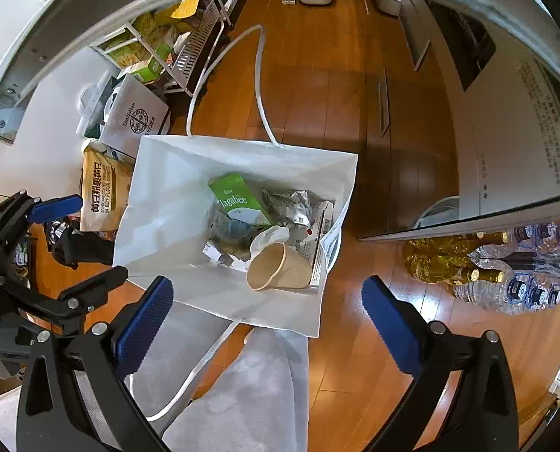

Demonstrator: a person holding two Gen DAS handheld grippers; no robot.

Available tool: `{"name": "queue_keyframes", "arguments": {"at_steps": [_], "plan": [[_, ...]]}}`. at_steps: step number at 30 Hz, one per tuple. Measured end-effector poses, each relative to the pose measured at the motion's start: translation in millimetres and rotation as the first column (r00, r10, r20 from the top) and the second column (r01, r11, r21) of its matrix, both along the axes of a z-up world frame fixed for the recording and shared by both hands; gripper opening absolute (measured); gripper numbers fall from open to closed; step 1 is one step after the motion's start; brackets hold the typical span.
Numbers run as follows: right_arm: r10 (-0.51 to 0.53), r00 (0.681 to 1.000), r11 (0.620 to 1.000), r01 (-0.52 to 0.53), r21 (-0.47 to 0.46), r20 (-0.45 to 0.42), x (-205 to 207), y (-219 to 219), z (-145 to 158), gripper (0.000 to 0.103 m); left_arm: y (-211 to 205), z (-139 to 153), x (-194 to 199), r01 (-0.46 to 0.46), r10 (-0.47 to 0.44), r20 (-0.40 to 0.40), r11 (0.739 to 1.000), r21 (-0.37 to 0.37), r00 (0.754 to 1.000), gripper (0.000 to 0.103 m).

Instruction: Collect trash

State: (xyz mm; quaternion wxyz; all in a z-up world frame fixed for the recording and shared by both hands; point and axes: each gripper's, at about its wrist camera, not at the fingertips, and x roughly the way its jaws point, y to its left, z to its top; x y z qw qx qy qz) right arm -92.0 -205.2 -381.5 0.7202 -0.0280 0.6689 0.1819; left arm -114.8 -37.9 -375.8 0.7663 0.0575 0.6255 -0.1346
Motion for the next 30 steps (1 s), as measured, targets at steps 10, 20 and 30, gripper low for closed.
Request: {"name": "queue_keyframes", "arguments": {"at_steps": [10,20,30], "plan": [[-0.020,0.999,0.999,0.018,0.044,0.045,-14.1,-14.2,45.4,0.099,-1.2,34.5,-14.6,0.031,-0.031,0.048,0.999,0.008,0.998,0.095],[-0.061,0.980,0.994,0.042,0.101,0.190,-27.3,-17.4,139.0,0.099,-2.6,126.2,-22.1,0.016,-0.013,0.234,1.000,-0.011,0.972,0.095],[-0.147,0.872,0.984,0.082,0.155,0.468,-4.6,-19.1,246.0,0.099,3.7,224.7,11.8,-0.043,0.050,0.485,0.999,-0.026,0.873,0.095]]}}
